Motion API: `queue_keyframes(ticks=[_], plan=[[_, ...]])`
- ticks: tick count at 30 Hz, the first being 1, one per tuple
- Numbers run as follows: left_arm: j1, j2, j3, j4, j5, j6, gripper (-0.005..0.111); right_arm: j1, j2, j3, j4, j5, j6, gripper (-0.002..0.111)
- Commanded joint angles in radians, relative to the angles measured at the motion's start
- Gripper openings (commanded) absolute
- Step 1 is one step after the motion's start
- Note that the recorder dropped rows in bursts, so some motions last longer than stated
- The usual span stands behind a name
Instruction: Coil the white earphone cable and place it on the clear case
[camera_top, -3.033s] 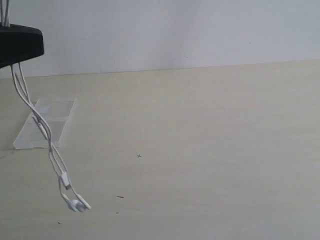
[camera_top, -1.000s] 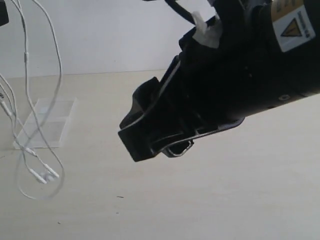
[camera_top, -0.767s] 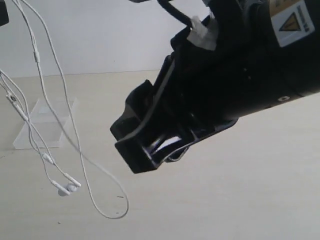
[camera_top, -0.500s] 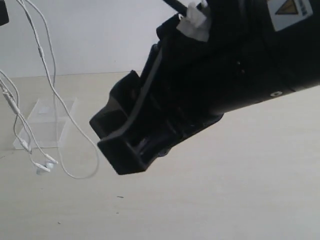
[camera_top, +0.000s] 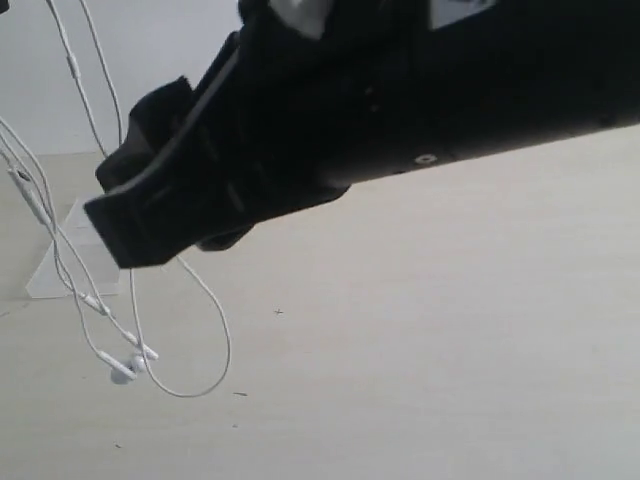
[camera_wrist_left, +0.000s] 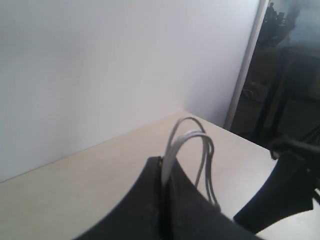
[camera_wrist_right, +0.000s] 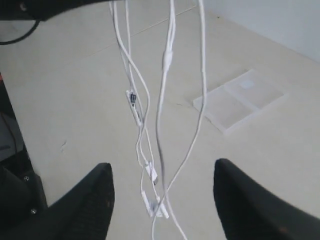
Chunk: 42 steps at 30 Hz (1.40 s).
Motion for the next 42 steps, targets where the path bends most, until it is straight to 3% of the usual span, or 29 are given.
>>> queue_keyframes(ticks=[1, 6, 13, 22, 42], plan=[[0.003, -0.006, 0.003, 0.030, 0.028, -0.030, 0.000, -0.001, 0.052, 0.005, 0.034, -0.026, -0.034, 0.064], [0.003, -0.004, 0.003, 0.050, 0.070, -0.083, 0.000, -0.001, 0.070, 0.005, 0.058, -0.077, -0.034, 0.078], [0.003, -0.004, 0.003, 0.045, 0.112, -0.186, 0.000, -0.001, 0.196, 0.005, 0.071, -0.273, -0.038, 0.078], [0.003, -0.004, 0.003, 0.049, 0.139, -0.206, 0.000, 0.081, 0.267, 0.005, 0.061, -0.452, -0.101, 0.078], [0.003, -0.004, 0.003, 0.035, 0.112, -0.206, 0.000, 0.081, 0.322, 0.005, 0.040, -0.585, -0.128, 0.078]])
